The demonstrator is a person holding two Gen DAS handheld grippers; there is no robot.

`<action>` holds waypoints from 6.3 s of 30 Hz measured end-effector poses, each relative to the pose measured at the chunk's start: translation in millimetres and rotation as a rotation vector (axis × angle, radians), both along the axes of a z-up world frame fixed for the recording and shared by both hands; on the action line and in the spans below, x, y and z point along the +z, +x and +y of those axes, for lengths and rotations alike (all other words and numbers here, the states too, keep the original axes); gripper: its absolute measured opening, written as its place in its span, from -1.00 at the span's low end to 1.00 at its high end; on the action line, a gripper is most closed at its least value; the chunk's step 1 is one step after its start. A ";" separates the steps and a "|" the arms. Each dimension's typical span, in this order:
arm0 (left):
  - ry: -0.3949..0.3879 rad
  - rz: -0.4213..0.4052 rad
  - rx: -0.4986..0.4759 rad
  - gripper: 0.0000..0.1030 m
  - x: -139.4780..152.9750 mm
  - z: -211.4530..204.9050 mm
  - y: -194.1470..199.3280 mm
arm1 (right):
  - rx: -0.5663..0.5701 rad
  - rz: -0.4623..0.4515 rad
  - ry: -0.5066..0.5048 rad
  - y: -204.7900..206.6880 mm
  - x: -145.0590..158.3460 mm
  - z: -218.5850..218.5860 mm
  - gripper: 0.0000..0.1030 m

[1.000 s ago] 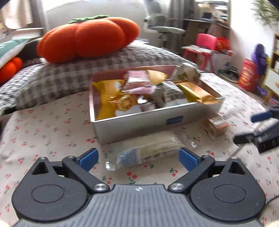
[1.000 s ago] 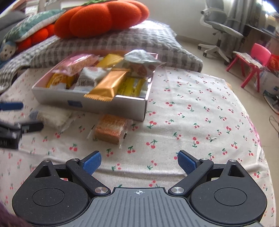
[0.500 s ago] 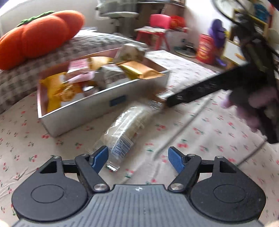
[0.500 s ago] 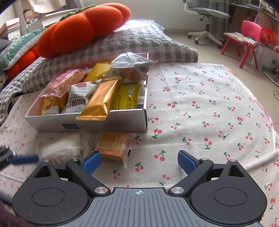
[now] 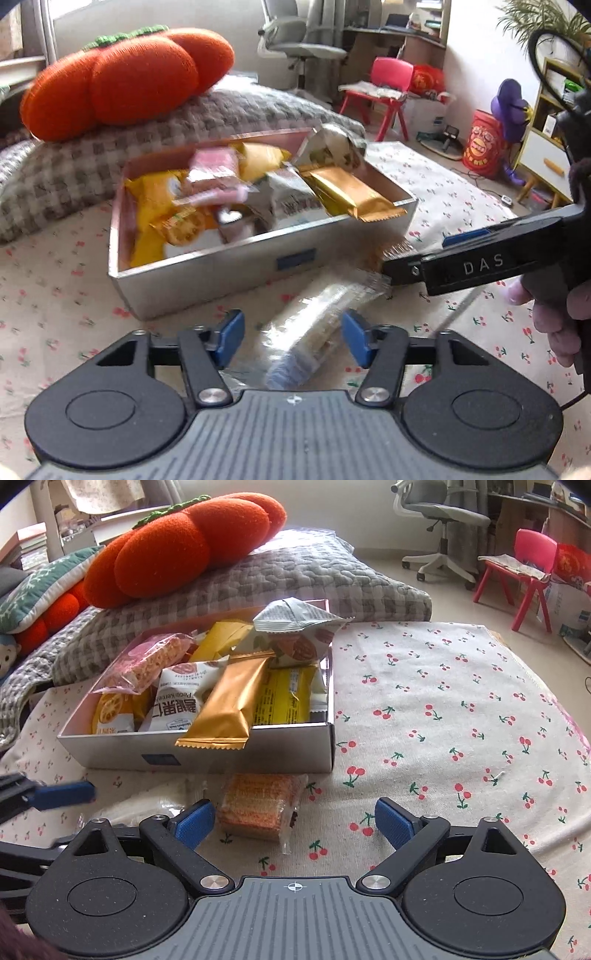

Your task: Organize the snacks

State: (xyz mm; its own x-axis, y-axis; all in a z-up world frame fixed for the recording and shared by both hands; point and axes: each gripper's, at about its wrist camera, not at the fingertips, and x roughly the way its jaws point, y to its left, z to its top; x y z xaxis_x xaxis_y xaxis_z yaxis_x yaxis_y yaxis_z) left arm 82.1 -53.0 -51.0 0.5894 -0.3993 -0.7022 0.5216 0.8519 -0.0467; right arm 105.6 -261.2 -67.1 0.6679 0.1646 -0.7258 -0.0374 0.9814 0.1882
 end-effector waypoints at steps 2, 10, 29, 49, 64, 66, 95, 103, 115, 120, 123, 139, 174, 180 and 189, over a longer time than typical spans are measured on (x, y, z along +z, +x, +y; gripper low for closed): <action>0.023 0.006 -0.012 0.01 -2.7 -6.0 -1.3 | -0.001 -0.005 0.005 -0.8 -0.5 -2.0 0.79; 0.133 0.037 0.049 -0.25 1.6 -19.6 -7.8 | 0.065 -0.011 0.046 -5.0 4.2 -5.4 0.01; 0.116 0.153 0.305 -0.42 8.1 20.9 -27.3 | 0.127 0.011 0.044 -26.8 8.5 -16.1 -0.37; 0.104 0.140 0.205 -0.18 0.9 22.3 -21.4 | 0.140 -0.019 -0.067 -22.3 -0.7 6.0 0.31; 0.045 0.169 0.246 -0.48 9.0 32.8 -17.9 | 0.102 -0.040 -0.107 -20.3 1.3 13.1 -0.23; 0.033 0.165 0.256 -0.57 12.7 34.0 -17.3 | 0.110 -0.036 -0.100 -22.1 3.4 12.5 -0.24; -0.092 0.089 0.319 -0.67 56.6 59.3 -22.8 | 0.078 -0.114 0.156 -62.4 78.1 6.6 -0.24; -0.173 0.056 0.376 -0.68 74.6 66.5 -11.7 | 0.033 -0.127 0.193 -51.5 82.0 -4.0 -0.24; -0.268 0.073 0.431 -0.69 81.3 66.6 39.4 | -0.030 -0.150 0.272 -10.0 81.7 -17.5 -0.24; -0.257 0.058 0.428 -0.69 77.8 58.2 66.9 | -0.024 -0.163 0.266 19.4 79.8 -16.7 -0.24; -0.245 0.063 0.433 -0.69 73.9 52.2 87.7 | -0.026 -0.152 0.277 36.1 73.1 -15.5 -0.24; -0.179 0.019 0.433 -0.68 53.5 30.8 138.4 | -0.005 -0.139 0.292 71.7 55.5 4.8 -0.20; 0.017 0.063 0.481 0.99 67.9 43.7 -22.5 | -0.110 -0.083 0.083 -56.5 96.4 -1.3 0.84; 0.040 0.085 0.512 0.99 63.2 39.6 -54.5 | -0.082 -0.057 -0.012 -87.7 94.6 10.9 0.86; 0.102 0.035 0.526 0.99 62.4 25.9 -73.1 | -0.037 -0.069 -0.034 -112.9 89.7 20.0 0.87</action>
